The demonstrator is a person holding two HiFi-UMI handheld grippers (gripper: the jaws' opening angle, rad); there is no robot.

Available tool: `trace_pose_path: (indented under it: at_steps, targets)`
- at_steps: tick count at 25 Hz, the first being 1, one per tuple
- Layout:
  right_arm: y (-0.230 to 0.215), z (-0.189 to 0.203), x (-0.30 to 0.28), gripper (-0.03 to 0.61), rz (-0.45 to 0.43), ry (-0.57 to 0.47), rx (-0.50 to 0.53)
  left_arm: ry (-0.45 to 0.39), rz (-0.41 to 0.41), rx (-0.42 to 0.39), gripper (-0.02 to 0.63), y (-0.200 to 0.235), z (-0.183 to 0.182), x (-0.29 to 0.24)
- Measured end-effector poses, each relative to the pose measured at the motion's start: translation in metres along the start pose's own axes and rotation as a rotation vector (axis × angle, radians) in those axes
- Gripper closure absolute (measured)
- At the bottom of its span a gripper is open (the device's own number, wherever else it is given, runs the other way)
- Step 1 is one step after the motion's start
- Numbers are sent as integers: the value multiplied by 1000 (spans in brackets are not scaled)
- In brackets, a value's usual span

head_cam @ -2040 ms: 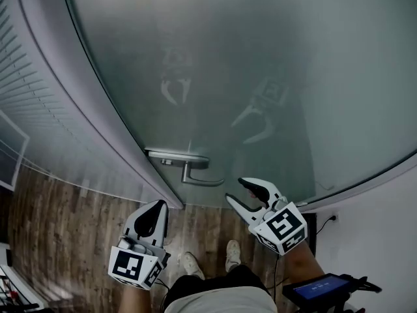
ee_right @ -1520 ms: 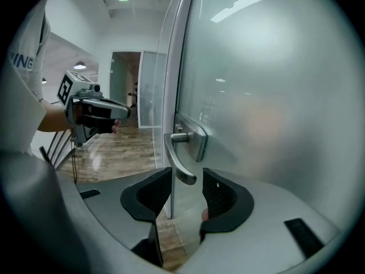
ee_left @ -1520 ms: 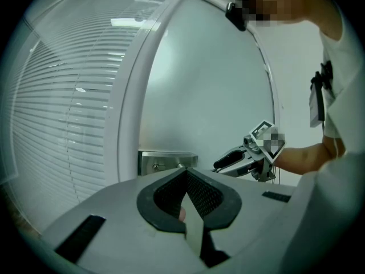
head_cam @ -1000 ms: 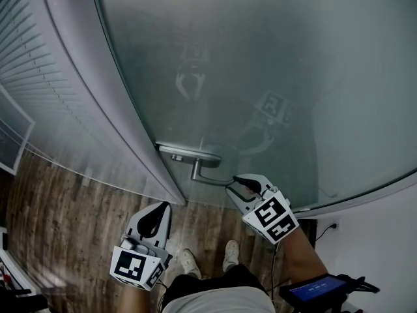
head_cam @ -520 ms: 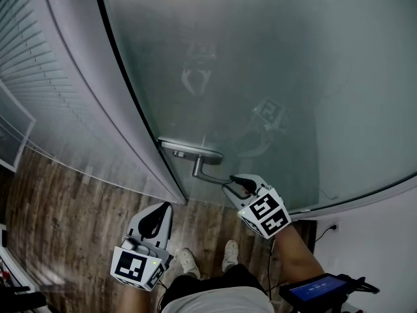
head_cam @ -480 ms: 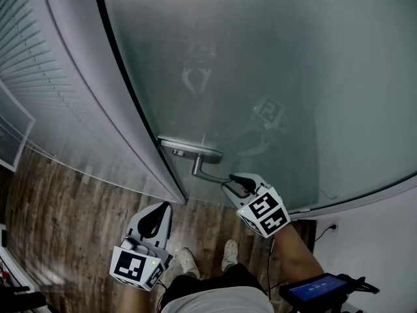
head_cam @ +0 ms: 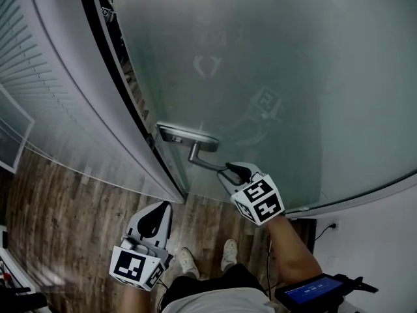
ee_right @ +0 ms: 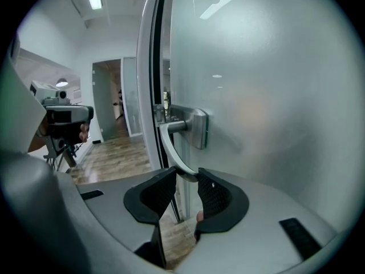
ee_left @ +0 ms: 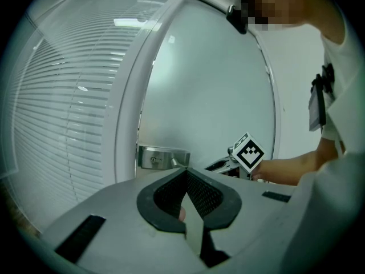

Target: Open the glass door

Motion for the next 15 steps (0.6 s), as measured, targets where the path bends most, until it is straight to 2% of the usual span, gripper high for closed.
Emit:
trace_pose_path:
  at_steps: [9,15]
  targets:
    - [-21,-22,9,460,14,-14,16,-20,-21,2,614,1,-7,2]
    - [-24,-20,11,460,36,-19,20,-34,-27,-8,614,-3,-5,11]
Point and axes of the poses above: the fingertips, and each gripper's own axes: x backward along the fingers, y to its left, z out of its underside, the point moved 3 cm from there along x, backward along the fingers, and after that the axes turned 2 degrees about -z, right-handed, at the moved point
